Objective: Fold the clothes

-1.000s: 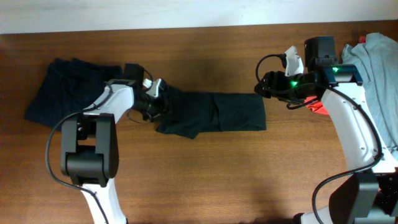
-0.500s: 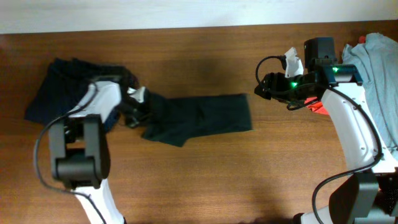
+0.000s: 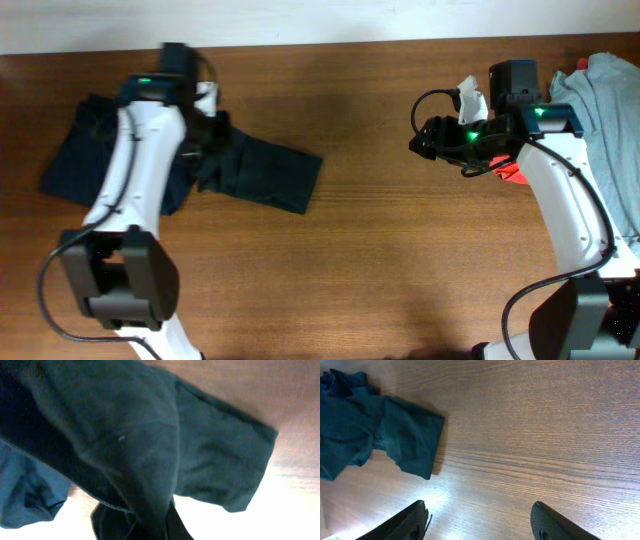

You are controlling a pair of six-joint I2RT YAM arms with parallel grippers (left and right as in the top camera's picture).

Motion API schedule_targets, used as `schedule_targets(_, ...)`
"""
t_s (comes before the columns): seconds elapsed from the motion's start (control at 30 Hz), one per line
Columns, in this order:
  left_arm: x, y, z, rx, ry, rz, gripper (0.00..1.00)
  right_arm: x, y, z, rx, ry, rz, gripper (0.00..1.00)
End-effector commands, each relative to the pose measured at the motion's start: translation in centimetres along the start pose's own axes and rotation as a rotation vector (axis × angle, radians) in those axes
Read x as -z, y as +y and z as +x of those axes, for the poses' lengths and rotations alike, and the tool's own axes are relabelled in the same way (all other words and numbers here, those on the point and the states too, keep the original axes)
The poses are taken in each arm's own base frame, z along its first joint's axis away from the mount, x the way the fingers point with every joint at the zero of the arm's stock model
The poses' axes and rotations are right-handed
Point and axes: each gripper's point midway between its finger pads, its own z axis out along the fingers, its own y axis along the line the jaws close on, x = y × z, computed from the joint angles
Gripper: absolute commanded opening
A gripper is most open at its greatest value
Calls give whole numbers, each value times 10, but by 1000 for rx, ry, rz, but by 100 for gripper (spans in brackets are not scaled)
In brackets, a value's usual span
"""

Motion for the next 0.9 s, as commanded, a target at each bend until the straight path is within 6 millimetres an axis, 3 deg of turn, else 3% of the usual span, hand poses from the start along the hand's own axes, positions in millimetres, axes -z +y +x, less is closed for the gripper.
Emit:
schedule_targets(0.0,-5,-12,1,-127,-14,-163,0,4,0,-3,9,-15,5,71)
schedule_targets(0.27,-46,-57,10,-285,18,-249,0,4,0,-2,6,-10,5,70)
schedule_targets(0.47,-75,-79,18,-373,43,-276,2,4,-1,1,0,1,7,70)
schedule_targets(0.67,-85,-100,26,-446,50,-268,5,4,-1,1,0,2,7,70)
schedule_targets(0.77,-85,-113,29,-472,39,-260,16,4,-1,1,0,2,7,70)
schedule_targets(0.87,-85,-126,32,-500,28,-251,34,4,-1,1,-1,2,8,70)
